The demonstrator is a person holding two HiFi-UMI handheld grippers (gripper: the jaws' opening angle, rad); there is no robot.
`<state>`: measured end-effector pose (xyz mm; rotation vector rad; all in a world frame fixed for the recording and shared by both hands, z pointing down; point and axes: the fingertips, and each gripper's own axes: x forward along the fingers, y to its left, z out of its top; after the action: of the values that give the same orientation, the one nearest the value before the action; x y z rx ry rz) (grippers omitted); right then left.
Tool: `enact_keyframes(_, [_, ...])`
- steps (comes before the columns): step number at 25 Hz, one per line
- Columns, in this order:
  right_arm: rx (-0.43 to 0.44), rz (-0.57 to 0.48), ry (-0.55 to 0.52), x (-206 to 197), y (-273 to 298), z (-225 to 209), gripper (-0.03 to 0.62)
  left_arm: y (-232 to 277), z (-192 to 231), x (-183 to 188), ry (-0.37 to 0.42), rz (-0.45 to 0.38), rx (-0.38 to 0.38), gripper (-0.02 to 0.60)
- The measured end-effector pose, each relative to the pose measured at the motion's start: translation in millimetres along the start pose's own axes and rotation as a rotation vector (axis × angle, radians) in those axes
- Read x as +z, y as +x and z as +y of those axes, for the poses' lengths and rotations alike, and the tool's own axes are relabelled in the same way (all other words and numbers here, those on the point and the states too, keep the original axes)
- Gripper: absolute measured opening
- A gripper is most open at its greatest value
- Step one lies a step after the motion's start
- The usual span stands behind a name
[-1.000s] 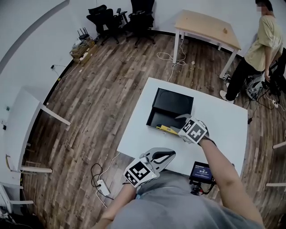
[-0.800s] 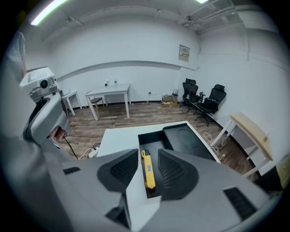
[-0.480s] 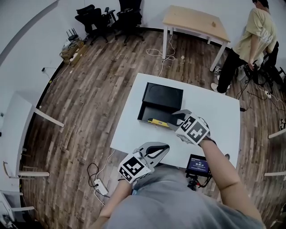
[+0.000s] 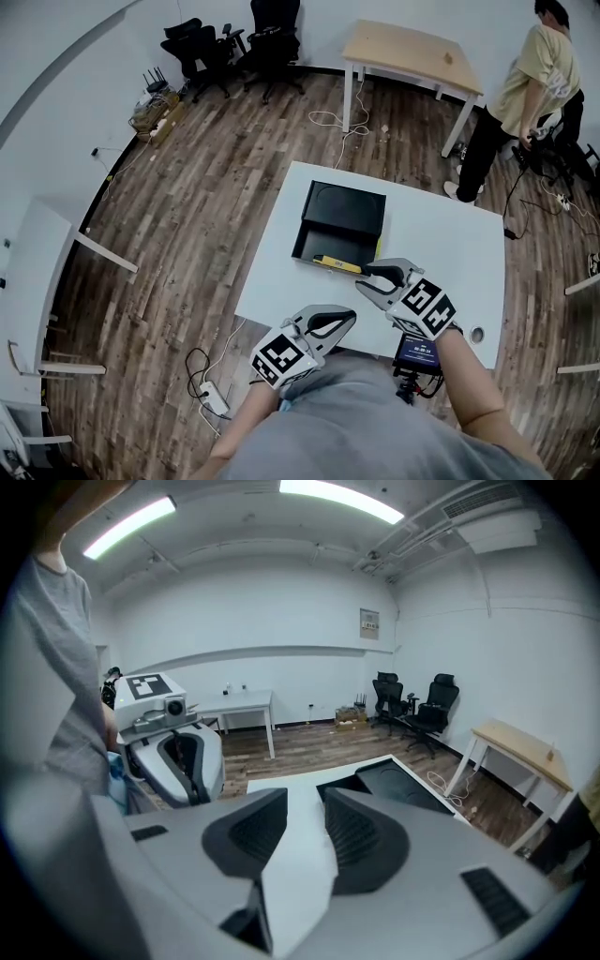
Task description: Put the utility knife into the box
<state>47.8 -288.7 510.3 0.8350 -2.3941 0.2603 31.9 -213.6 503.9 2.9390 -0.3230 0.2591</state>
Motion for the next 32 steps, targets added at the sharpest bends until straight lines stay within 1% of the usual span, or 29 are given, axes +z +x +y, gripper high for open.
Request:
enact_keyframes(3, [-0.020,-0.056,0.002,2.6,-3.9,11.1,0.138,-5.1,1.0,-0.6,-0.003,-0.001,0.006,0.018])
enact_keyframes(6, [-0.039,-0.106,0.039,6.8,-8.1,17.5,0.138,-10.7,3.0,-1.4,-0.009,-0.002,0.015,0.018])
enact_keyframes(9, [-0.052,-0.119,0.053,5.1,-14.8,21.7,0.138,-13.4,4.5,-2.1,-0.009,-0.005,0.021,0.018])
enact_keyframes(13, [-0.061,-0.129,0.041,1.8,-28.3,28.4,0.138,-14.0,4.2,-2.9,0.003,-0.004,0.025,0.018])
enact_keyframes(16, [-0.057,-0.163,0.038,5.0,-37.4,34.7,0.138,-16.5,2.9,-2.4,0.022,0.002,0.031,0.018])
enact_keyframes(21, [-0.031,-0.288,0.014,22.2,-55.2,53.9,0.137,-18.7,-0.5,2.4,0.066,0.009,0.039,0.018])
enact_keyframes(25, [-0.026,-0.396,-0.008,38.6,-66.9,68.8,0.137,-22.5,-2.1,4.8,0.076,0.005,0.039,0.018])
enact_keyframes(30, [-0.035,-0.502,0.033,43.4,-72.5,79.1,0.129,-29.5,-6.4,5.9,0.095,0.006,0.034,0.018])
enact_keyframes(32, [-0.032,-0.517,0.046,40.9,-71.4,82.9,0.116,-31.5,-6.7,6.6,0.099,0.006,0.037,0.018])
